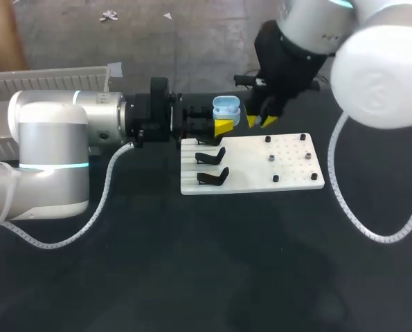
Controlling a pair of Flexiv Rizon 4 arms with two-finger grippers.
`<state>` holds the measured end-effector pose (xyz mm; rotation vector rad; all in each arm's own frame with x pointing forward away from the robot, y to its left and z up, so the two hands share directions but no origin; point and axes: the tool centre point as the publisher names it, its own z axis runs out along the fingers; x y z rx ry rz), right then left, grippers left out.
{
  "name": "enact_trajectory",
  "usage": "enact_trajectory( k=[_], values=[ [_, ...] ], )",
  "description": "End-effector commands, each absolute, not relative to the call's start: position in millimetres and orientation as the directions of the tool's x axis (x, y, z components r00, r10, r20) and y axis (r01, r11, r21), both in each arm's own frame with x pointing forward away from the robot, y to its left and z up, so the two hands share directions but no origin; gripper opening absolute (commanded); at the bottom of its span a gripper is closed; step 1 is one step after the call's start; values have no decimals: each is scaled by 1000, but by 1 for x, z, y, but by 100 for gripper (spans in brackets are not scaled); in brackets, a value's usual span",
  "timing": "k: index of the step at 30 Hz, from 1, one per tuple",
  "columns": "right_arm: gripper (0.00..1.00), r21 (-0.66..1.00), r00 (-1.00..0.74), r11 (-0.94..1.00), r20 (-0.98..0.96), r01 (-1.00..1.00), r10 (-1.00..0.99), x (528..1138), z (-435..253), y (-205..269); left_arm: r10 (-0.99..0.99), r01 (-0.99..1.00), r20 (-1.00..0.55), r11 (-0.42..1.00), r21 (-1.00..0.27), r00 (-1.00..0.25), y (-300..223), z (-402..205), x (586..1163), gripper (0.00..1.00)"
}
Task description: Pick up each earbud case from the left stands, insert the matching earbuds, close the lid, and place the case in the box.
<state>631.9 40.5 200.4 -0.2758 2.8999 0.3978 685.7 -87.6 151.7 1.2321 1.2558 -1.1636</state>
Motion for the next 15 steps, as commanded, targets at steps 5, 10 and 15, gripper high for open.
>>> enact_trajectory(
  k=[5, 10, 15],
  values=[
    [0, 226, -952, 933, -190, -280, -239, 655, 213, 59, 50, 1000, -999, 27, 7, 6, -88, 151, 685, 0],
    [0, 227, -942, 922, -195, -314, -273, 660, 219, 68, 50, 1000, -999, 27, 7, 6, -88, 151, 685, 0],
    [0, 226, -937, 916, -198, -331, -289, 664, 224, 76, 50, 1000, -999, 27, 7, 6, -88, 151, 685, 0]
  ],
)
